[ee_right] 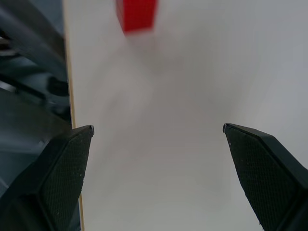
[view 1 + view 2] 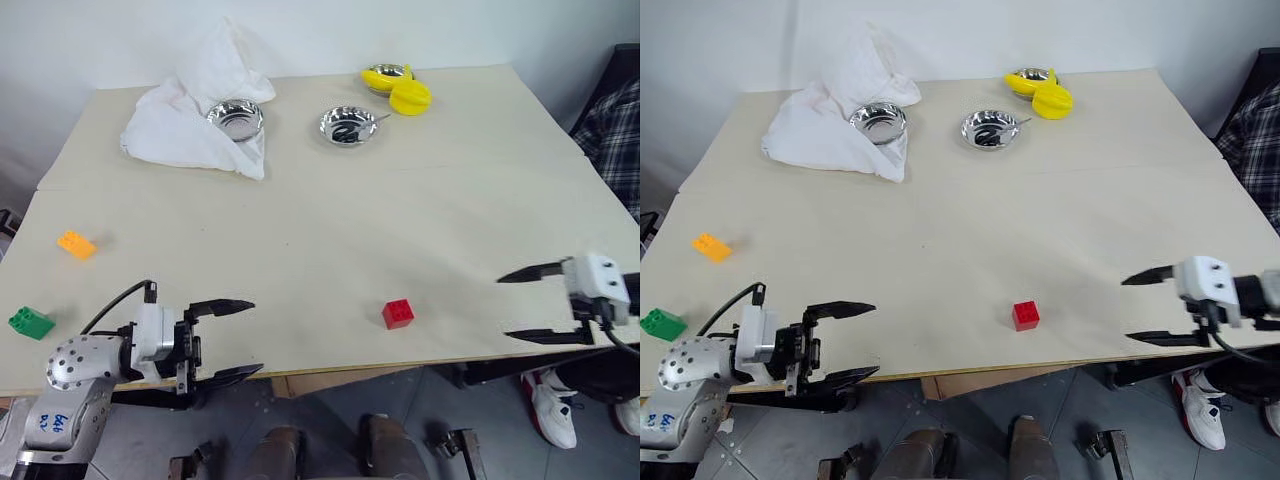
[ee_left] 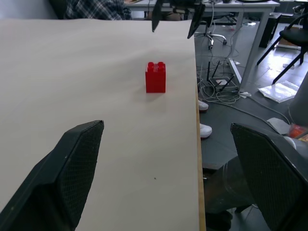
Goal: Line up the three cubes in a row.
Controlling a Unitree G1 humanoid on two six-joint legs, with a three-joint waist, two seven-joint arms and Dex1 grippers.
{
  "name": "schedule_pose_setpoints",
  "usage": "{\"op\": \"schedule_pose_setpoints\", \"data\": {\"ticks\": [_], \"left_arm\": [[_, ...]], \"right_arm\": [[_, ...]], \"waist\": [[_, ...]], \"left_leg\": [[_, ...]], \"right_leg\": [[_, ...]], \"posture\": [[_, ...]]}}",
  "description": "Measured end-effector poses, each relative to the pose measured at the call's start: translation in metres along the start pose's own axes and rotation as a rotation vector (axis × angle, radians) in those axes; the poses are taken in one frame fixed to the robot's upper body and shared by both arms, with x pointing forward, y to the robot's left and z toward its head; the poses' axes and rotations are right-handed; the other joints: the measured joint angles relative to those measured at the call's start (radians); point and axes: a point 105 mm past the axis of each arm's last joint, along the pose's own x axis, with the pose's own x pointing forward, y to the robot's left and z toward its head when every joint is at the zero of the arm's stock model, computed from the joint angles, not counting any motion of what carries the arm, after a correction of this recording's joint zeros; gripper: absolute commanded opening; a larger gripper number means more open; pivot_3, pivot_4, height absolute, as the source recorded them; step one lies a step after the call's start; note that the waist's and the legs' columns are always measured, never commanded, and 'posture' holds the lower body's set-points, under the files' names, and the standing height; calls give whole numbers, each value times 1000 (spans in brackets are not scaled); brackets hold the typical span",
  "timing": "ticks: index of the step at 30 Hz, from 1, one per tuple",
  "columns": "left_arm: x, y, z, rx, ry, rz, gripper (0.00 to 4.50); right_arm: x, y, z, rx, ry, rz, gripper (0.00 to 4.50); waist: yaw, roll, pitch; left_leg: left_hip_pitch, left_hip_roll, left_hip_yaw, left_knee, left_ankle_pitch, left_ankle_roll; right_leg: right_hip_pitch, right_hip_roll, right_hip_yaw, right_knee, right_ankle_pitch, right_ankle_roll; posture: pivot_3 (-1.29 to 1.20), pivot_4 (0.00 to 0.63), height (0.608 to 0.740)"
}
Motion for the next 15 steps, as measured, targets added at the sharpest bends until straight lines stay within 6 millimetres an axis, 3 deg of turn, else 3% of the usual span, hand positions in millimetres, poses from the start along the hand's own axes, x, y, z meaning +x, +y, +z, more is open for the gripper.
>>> {"op": "schedule_pose_setpoints", "data": {"ticks": [11,13,15], "left_arm": [[2,-10,-11,-18,31,15,4480],[1,-11,-11,-18,36,19,4480],[1,-12,-12,-20,39,23,4500]], "right_arm": [[84,5,28,-27,-47,209,4500],[90,5,29,-28,-48,213,4500],[92,2,30,-32,-39,204,4126]], "waist": [[22,-1,0],[24,-1,0],[22,-1,0]], "left_leg": [[-1,0,-1,3,-1,0],[-2,0,-1,4,-2,0],[-2,0,-1,4,-2,1]], "right_leg": [[0,0,0,0,0,0],[0,0,0,0,0,0],[0,0,0,0,0,0]], "posture": [[0,150,740],[0,150,740],[0,150,740]]}}
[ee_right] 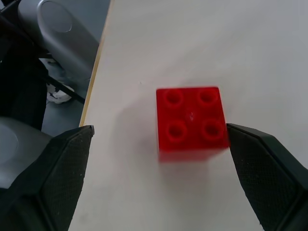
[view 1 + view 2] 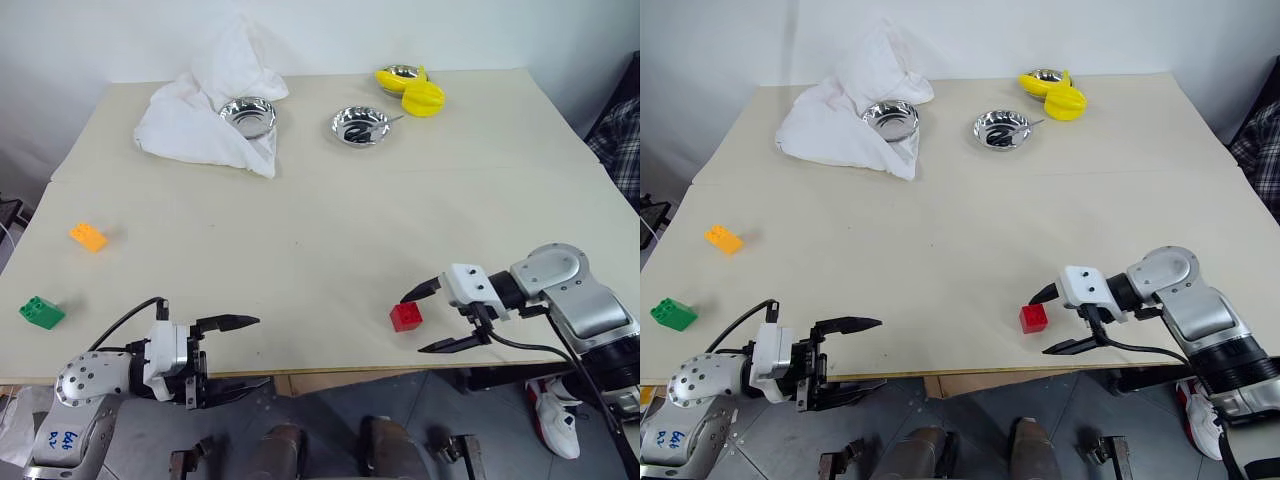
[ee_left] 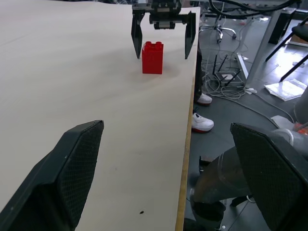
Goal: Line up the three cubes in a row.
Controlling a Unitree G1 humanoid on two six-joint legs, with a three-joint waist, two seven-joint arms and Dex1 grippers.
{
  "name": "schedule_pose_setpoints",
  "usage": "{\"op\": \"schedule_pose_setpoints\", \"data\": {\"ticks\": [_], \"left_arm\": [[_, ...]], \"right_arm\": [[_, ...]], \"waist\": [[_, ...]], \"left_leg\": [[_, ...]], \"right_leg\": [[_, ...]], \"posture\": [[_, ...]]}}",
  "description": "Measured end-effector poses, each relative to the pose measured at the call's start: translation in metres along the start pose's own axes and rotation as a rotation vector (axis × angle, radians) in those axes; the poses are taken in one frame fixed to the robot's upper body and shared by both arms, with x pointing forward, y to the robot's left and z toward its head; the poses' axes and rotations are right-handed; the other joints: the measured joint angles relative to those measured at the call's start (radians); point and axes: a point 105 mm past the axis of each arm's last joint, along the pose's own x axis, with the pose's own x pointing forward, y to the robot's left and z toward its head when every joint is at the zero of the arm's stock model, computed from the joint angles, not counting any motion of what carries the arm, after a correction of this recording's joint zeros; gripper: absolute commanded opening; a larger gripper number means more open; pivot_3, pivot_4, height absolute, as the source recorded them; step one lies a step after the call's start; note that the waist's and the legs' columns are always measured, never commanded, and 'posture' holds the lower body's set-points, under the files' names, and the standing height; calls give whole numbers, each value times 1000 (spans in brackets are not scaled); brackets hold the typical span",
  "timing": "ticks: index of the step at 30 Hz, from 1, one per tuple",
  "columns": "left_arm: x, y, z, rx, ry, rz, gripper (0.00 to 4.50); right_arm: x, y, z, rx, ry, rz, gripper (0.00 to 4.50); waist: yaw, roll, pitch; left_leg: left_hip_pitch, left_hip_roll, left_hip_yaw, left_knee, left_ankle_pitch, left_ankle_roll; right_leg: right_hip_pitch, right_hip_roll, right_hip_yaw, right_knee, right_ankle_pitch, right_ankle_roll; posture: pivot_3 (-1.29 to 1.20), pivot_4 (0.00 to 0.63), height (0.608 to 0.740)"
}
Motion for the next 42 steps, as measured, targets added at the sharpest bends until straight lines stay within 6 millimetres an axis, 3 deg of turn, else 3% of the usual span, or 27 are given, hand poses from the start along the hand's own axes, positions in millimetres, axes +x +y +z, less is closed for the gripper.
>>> {"op": "schedule_pose_setpoints", "data": {"ticks": [8,9,16,21,25,29,42], "left_arm": [[-1,-2,-2,-4,7,10,4500],[-1,-2,-2,-2,7,10,4500],[1,5,5,36,-11,17,4500],[2,17,14,67,-37,43,4500],[3,24,15,67,-48,58,4500],[3,26,14,58,-47,62,4500],[2,22,12,42,-43,69,4500]], "right_arm": [[8,-3,2,-15,-8,-2,1564],[7,-3,3,-16,-7,-2,1469],[0,-16,12,-27,-10,-20,1485],[-24,-57,14,-32,23,-128,1485],[-25,-78,6,-4,30,-169,1485],[-23,-85,-8,23,60,-179,1485],[-19,-91,-11,-22,32,-174,1485]], "waist": [[-1,0,0],[-1,0,0],[-2,0,0],[-8,0,0],[-17,0,0],[-28,0,0],[-38,0,0]], "left_leg": [[0,0,0,0,0,0],[0,0,0,0,0,0],[0,0,0,0,0,0],[1,0,1,0,0,0],[0,0,1,-2,0,0],[0,0,1,-2,0,0],[1,1,1,0,-1,0]], "right_leg": [[0,0,0,0,0,0],[0,0,0,0,0,0],[0,0,0,0,0,0],[0,1,-1,1,0,0],[-1,1,-2,0,0,0],[-2,0,-3,0,0,0],[-1,1,-3,1,0,0]], "posture": [[0,150,740],[0,150,740],[0,150,740],[0,150,740],[0,150,740],[0,150,740],[0,150,740]]}}
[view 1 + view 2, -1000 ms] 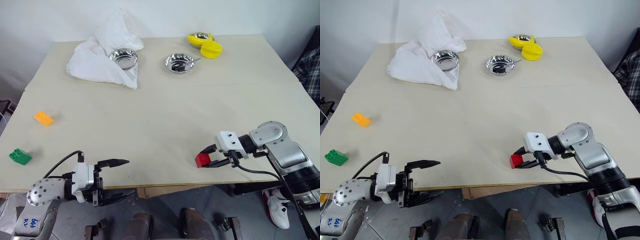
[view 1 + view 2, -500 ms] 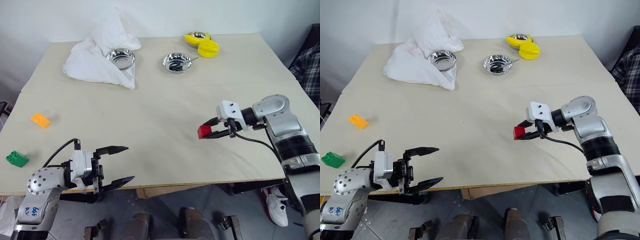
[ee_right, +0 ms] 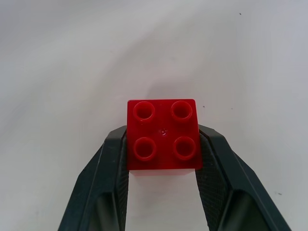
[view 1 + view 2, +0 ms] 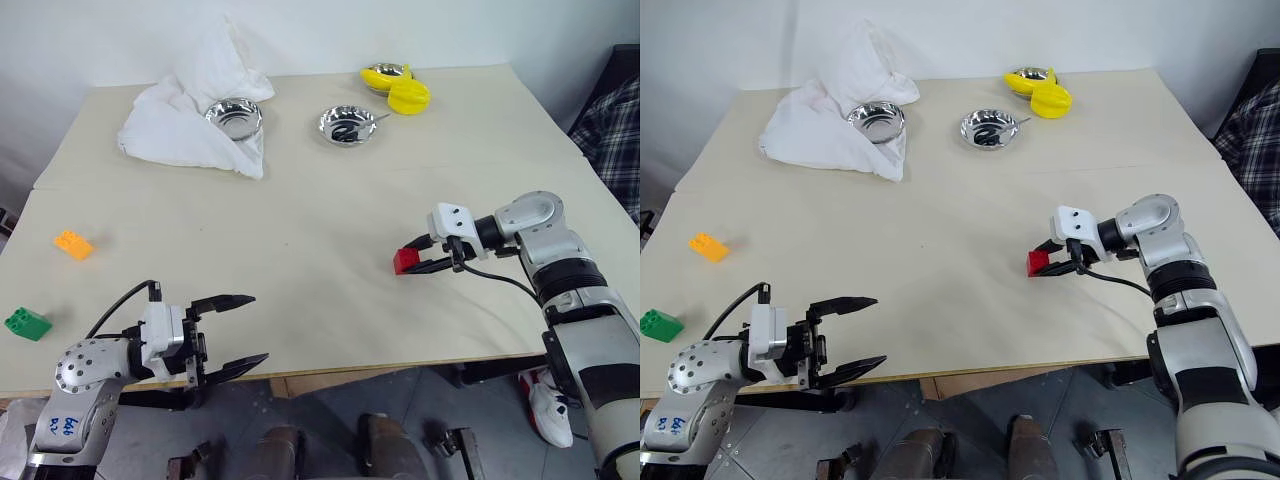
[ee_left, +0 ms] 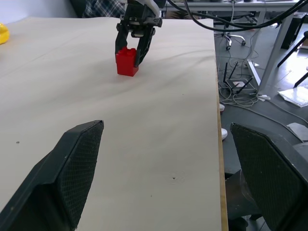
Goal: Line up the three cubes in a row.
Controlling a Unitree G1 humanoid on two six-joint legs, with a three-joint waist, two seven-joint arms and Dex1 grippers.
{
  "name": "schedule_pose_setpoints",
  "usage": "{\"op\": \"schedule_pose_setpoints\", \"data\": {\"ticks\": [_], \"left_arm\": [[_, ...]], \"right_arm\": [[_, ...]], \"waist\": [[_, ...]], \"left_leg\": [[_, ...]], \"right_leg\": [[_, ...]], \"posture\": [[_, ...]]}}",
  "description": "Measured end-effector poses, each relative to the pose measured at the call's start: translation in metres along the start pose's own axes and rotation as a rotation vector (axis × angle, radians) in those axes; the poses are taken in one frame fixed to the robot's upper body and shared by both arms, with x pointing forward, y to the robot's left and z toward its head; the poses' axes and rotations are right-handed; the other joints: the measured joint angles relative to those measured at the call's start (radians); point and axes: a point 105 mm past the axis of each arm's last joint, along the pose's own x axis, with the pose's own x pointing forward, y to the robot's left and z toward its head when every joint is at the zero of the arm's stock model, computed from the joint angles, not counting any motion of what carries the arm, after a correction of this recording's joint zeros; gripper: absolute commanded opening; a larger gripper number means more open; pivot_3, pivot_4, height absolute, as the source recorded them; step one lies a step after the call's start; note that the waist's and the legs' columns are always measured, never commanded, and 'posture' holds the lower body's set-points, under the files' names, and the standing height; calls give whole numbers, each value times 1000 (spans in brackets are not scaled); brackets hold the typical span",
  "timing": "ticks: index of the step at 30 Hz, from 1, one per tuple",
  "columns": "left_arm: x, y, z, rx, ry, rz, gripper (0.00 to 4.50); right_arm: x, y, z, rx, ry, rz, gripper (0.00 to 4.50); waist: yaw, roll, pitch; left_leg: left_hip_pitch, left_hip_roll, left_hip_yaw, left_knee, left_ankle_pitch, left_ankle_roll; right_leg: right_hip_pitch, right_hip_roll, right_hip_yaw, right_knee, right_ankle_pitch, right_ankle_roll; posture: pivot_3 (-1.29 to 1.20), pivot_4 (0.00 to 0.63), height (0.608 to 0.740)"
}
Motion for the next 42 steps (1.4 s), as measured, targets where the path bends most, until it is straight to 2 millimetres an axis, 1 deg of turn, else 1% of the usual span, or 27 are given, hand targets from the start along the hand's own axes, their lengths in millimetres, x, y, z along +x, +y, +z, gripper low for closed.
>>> {"op": "schedule_pose_setpoints", "data": {"ticks": [2,4,6,7,9,10,11,14,17,20,21,22,25,28,30,33,34,36,38,40,42], "left_arm": [[0,0,0,0,0,0,4500],[0,0,0,0,0,0,4500],[0,0,0,0,1,0,4500],[0,0,0,-1,3,0,4500],[-2,1,0,-2,8,5,4500],[-3,1,0,-2,9,10,4500],[-4,1,-1,-4,13,20,4500],[-11,3,-2,-7,27,66,4500],[-25,11,-3,-10,37,196,4500],[-49,18,-9,-29,41,389,4500],[-57,17,-12,-38,41,451,4500],[-69,17,-14,-45,35,552,4500],[-109,7,-26,-97,56,841,4500],[-139,-3,-27,-94,58,1061,4500],[-158,-14,-29,-100,60,1192,4500],[-193,-37,-35,-121,71,1412,4500],[-199,-40,-36,-126,72,1446,4500],[-216,-53,-43,-138,89,1540,4500],[-226,-60,-48,-151,103,1591,4500],[-233,-63,-47,-140,100,1628,4500],[-237,-61,-42,-122,76,1658,4500]], "right_arm": [[2,-1,1,-6,-7,1,1485],[3,-2,1,-1,-8,3,2199],[4,-1,-3,22,3,8,2791],[5,0,-5,33,3,12,3192],[8,1,-4,34,1,19,3810],[8,1,-4,34,-5,17,4188],[7,-1,-1,34,-25,5,4474],[2,-5,5,28,-88,-33,4474],[-10,-7,11,5,-165,-90,4474],[-26,-3,18,-21,-286,-160,4474],[-30,-1,19,-14,-322,-174,4474],[-36,4,20,12,-376,-186,4474],[-54,21,13,80,-436,-199,4474],[-61,31,10,84,-457,-214,4474],[-66,36,4,94,-449,-227,4474],[-76,44,-6,101,-438,-263,4474],[-77,45,-6,101,-442,-266,4474],[-76,48,-7,94,-456,-270,4474],[-76,49,-8,99,-464,-271,4474],[-74,49,-7,105,-479,-269,4474],[-72,49,-6,120,-498,-265,4474]], "waist": [[-3,0,0],[-9,0,0],[-13,0,0],[-14,0,0],[-14,0,0],[-14,0,0],[-14,0,0],[-14,0,0],[-13,0,0],[-11,0,0],[-11,0,0],[-10,0,0],[-8,-1,0],[-3,-1,0],[3,-1,0],[15,-1,0],[16,-1,0],[22,-1,1],[28,-1,1],[32,-2,0],[37,-2,0]], "left_leg": [[0,0,0,0,0,0],[0,0,0,0,0,0],[0,0,0,0,0,0],[0,0,0,0,0,0],[0,0,0,0,0,0],[0,0,0,0,0,0],[0,0,0,0,0,0],[0,0,0,0,0,0],[0,0,0,0,0,0],[0,0,0,0,0,0],[0,0,0,0,0,0],[0,0,0,-1,0,0],[-1,1,0,0,-2,1],[0,2,1,3,-2,0],[1,2,2,4,-2,1],[1,2,2,5,-2,1],[1,2,2,5,-2,1],[1,2,2,5,-2,1],[1,2,2,5,-2,1],[1,2,2,5,-2,1],[1,2,2,5,-2,1]], "right_leg": [[0,0,0,0,0,0],[0,0,0,1,0,0],[0,0,0,1,0,0],[0,0,0,1,0,0],[-1,0,0,1,0,0],[-1,0,0,1,0,0],[-1,0,0,1,0,0],[-1,0,1,1,0,0],[-1,0,1,1,0,0],[0,0,1,0,0,0],[0,0,1,0,0,0],[0,0,3,-1,0,0],[0,-1,3,-1,0,0],[2,0,3,-1,0,0],[3,-1,3,-1,0,0],[4,-1,3,-2,0,-1],[4,-1,3,-2,0,-1],[4,-1,3,-2,1,-1],[5,-1,3,-3,1,-2],[5,-1,3,-3,1,-2],[5,-1,3,-3,1,-2]], "posture": [[0,150,740],[0,150,740],[0,150,740],[0,150,740],[0,150,740],[0,150,740],[0,150,740],[0,150,740],[0,150,740],[0,150,740],[0,150,740],[0,150,740],[0,150,740],[0,150,740],[0,150,740],[0,150,740],[0,150,740],[0,150,740],[0,150,740],[0,150,740],[0,150,740]]}}
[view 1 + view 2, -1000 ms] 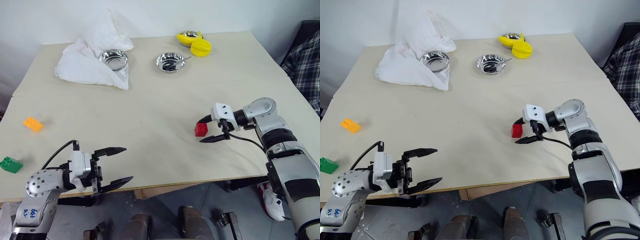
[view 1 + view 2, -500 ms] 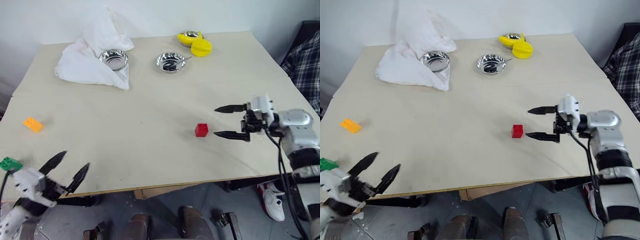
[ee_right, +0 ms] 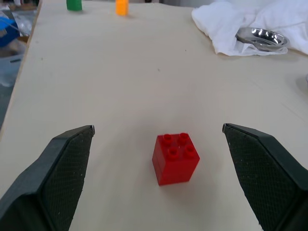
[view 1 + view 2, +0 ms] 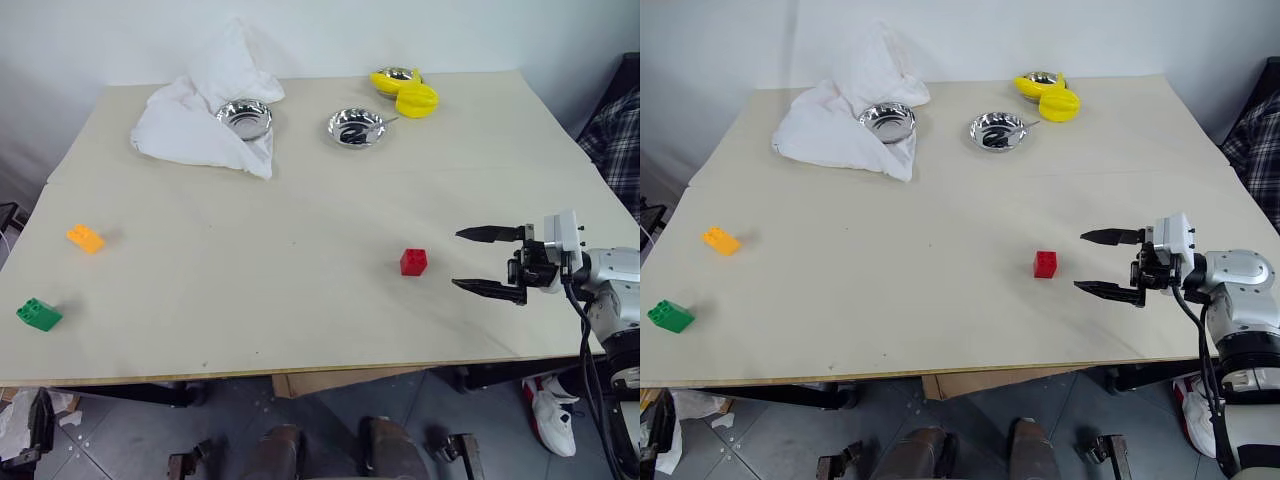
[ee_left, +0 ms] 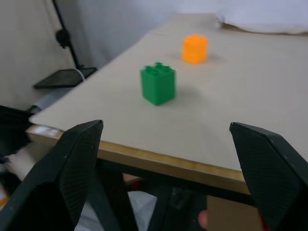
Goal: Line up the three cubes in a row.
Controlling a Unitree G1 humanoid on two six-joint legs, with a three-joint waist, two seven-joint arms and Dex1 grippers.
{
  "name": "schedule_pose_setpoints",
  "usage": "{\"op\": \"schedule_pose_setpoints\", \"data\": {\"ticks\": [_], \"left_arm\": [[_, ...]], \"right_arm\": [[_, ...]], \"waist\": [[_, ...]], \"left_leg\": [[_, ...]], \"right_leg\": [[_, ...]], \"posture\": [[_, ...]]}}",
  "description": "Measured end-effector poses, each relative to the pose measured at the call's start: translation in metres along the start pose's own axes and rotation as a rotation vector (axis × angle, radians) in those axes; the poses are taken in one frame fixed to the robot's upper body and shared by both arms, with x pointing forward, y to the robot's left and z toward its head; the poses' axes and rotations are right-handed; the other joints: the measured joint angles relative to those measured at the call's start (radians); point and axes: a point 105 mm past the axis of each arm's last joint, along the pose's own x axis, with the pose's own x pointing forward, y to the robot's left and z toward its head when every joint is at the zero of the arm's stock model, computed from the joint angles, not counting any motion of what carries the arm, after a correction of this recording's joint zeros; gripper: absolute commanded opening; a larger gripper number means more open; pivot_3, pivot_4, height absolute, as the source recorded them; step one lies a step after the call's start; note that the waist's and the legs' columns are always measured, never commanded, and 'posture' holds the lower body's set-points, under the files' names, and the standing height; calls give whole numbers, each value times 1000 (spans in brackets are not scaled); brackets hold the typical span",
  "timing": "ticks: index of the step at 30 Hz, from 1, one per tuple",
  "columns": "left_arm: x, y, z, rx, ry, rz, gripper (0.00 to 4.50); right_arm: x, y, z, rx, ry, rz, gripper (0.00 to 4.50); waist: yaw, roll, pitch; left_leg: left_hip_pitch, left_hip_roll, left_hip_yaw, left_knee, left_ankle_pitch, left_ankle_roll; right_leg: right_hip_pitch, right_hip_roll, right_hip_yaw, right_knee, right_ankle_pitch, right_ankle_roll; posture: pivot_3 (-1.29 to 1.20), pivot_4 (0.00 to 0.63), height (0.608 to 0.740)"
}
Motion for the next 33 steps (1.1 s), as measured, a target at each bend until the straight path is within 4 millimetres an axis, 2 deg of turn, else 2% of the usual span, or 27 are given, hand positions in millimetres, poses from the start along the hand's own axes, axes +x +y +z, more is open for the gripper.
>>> {"op": "schedule_pose_setpoints", "data": {"ticks": [6,9,12,15,18,20,24,30,32,33], "left_arm": [[20,-2,21,-10,-73,52,4500],[31,-6,27,-8,-55,80,4500],[48,-20,30,-1,-7,98,4500],[66,-22,37,-28,22,195,4500],[75,-13,28,-66,120,332,4500],[86,-13,22,-74,185,360,4500],[115,-19,23,-75,231,337,4500],[132,-30,3,-70,317,309,4500],[135,-31,3,-63,321,311,4500],[137,-32,3,-67,319,311,4305]], "right_arm": [[7,3,0,15,-11,23,4474],[10,4,0,17,-20,32,4474],[11,4,1,23,-22,39,4474],[13,5,2,19,-23,47,4474],[14,7,0,38,-20,53,4474],[14,9,-1,47,-18,61,4474],[19,11,2,46,-15,85,4474],[27,21,0,67,-31,123,4474],[26,22,0,70,-32,122,4474],[26,22,1,69,-34,124,4492]], "waist": [[2,0,0],[1,0,0],[4,0,0],[3,0,0],[0,0,0],[1,0,0],[1,0,0],[1,0,0],[1,-1,0],[1,-1,0]], "left_leg": [[0,0,0,0,0,0],[0,0,0,0,0,0],[0,0,-1,0,0,0],[0,1,-1,0,0,-1],[0,1,-1,0,0,-1],[0,1,-1,0,0,-1],[0,1,-1,0,0,-2],[-1,1,-1,0,0,-2],[-1,1,-1,0,0,-2],[-1,1,-1,0,0,-3]], "right_leg": [[0,0,0,0,0,0],[0,0,0,0,0,0],[0,1,0,1,0,0],[0,1,0,2,0,0],[-2,1,0,3,0,0],[-3,2,0,3,0,0],[-3,2,0,4,1,-1],[-3,2,-1,4,1,-1],[-3,2,-1,4,1,-1],[-3,2,-1,4,1,-1]], "posture": [[0,150,740],[0,150,740],[0,150,740],[0,150,740],[0,150,740],[0,150,740],[0,150,740],[0,150,740],[0,150,740],[0,150,740]]}}
